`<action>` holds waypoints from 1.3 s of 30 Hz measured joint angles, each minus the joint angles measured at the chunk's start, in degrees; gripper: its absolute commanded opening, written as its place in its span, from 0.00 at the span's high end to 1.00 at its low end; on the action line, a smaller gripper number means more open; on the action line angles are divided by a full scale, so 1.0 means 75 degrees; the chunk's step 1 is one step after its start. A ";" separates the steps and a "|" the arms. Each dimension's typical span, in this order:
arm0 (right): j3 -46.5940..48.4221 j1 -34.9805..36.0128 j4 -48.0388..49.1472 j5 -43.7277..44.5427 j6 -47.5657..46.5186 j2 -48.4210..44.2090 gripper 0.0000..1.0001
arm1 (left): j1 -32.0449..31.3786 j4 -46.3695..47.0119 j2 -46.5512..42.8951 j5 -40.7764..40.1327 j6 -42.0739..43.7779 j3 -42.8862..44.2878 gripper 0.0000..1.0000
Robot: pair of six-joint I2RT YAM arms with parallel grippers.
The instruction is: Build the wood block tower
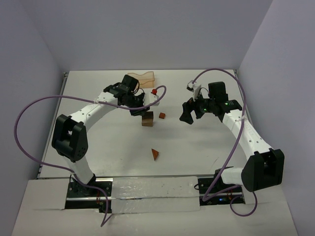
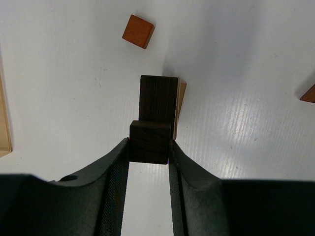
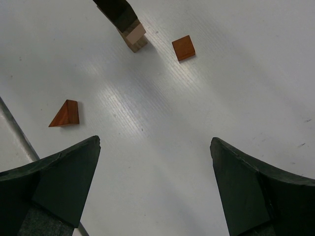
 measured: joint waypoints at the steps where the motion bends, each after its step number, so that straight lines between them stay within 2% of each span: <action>1: 0.0000 0.0000 0.0000 -0.0001 -0.0001 0.0000 0.00 | -0.0007 0.0001 0.0000 0.0000 -0.0004 0.0001 0.65; 27: 0.0000 0.0000 0.0000 -0.0048 0.0000 0.0051 0.00 | -0.0086 0.0001 0.0029 0.0003 -0.0008 0.0050 0.57; 37: 0.0000 0.0000 0.0000 -0.0070 -0.0001 0.0140 0.00 | -0.0137 0.0003 0.0129 0.0002 -0.0005 0.0050 0.44; 38: 0.0000 0.0000 0.0000 -0.0070 -0.0002 0.0141 0.00 | -0.0137 0.0002 0.0132 0.0000 -0.0007 0.0050 0.40; 39: 0.0000 0.0000 0.0000 -0.0070 -0.0001 0.0142 0.00 | -0.0137 0.0005 0.0134 0.0000 -0.0005 0.0050 0.30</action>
